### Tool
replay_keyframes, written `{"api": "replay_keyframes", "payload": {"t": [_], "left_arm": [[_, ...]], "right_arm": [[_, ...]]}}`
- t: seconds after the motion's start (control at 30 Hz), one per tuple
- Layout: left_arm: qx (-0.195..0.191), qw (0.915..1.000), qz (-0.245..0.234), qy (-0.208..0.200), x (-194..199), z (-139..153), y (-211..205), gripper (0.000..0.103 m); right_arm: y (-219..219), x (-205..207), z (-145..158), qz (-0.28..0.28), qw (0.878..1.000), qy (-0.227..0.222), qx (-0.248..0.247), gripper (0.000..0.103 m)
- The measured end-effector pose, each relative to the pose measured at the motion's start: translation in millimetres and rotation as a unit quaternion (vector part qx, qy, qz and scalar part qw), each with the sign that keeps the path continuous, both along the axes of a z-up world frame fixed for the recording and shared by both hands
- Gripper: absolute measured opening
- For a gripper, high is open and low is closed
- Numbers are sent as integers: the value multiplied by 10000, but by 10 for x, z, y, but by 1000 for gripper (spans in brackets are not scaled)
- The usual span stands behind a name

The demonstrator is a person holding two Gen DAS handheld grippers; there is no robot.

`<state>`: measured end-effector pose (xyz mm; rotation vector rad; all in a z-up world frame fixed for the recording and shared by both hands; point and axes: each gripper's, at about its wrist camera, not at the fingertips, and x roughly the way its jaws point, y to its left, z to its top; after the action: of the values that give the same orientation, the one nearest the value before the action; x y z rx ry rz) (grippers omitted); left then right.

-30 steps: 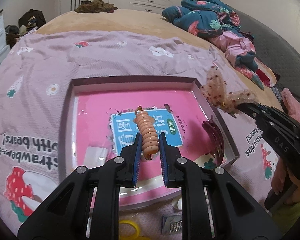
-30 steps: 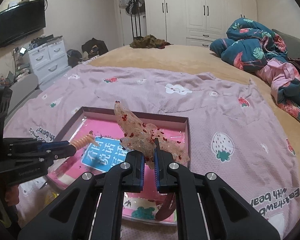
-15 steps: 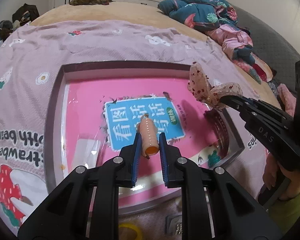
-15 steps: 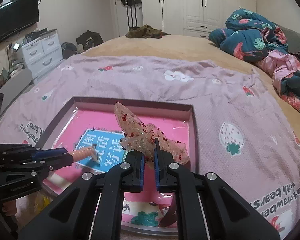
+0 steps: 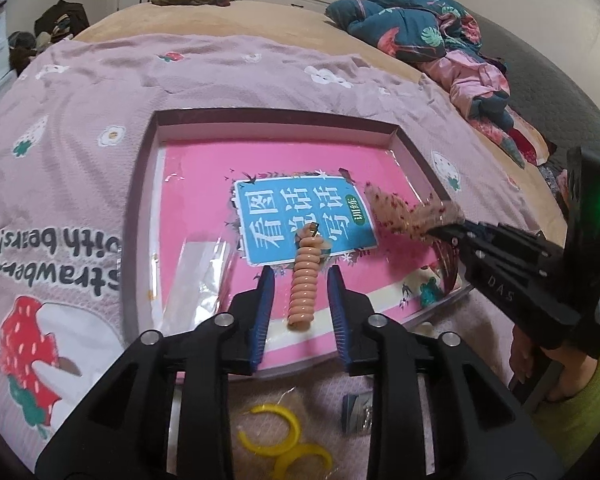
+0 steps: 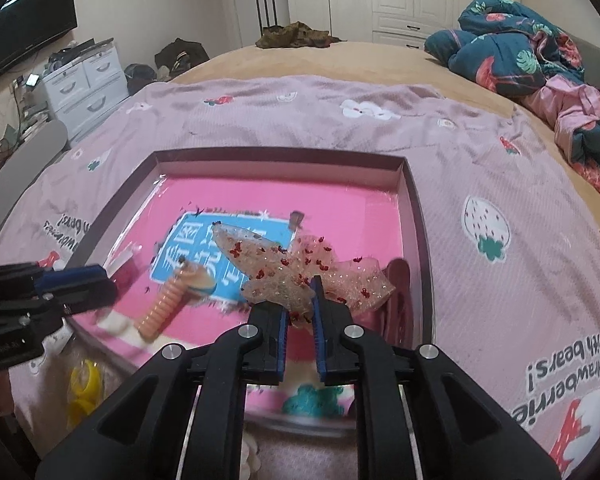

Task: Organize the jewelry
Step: 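Lower the spiral tie into the box and open the left tool while the right tool drops the bow there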

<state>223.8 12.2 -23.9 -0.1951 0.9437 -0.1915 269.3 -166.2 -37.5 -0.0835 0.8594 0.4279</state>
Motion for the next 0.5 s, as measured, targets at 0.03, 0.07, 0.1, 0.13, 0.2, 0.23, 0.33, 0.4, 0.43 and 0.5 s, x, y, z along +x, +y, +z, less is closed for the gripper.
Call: {"api": "replay_keyframes", "payload": {"t": [0.03,0.07,0.1,0.13,0.2,0.23,0.33,0.4,0.43,0.5], "left_arm": [[12,10000,20,-12,-16,15,6,20],[2,10000,42,-17,-32,30,12,20],[-20,10000,60,-19,-44,44,14,20],[-24,10000,74,-24,-59,54,18,21],[-17,9999,111,-48,-97,83,31,23],[-29,9999,123,-54,-106,96,37,24],[-61,9998,165,-78,-161,138,57,26],[-63,9997,194,-115,-206,176,66,29],[-64,9997,206,-124,-222,191,70,31],[-53,9996,243,-142,-267,232,81,33]], "right_arm": [[-14,-34,3,9,10000,27,30,16],[-28,-62,12,6,10000,33,47,18],[-39,-89,20,12,10000,37,49,24],[-45,-115,28,14,10000,37,52,27],[-80,-177,54,4,10000,33,93,33],[-92,-201,63,-8,9999,35,108,37],[-146,-291,129,-38,9999,-6,160,43],[-180,-351,178,-51,9998,-53,185,45],[-202,-389,212,-62,9997,-89,202,49],[-248,-458,273,-103,9995,-148,259,53]]}}
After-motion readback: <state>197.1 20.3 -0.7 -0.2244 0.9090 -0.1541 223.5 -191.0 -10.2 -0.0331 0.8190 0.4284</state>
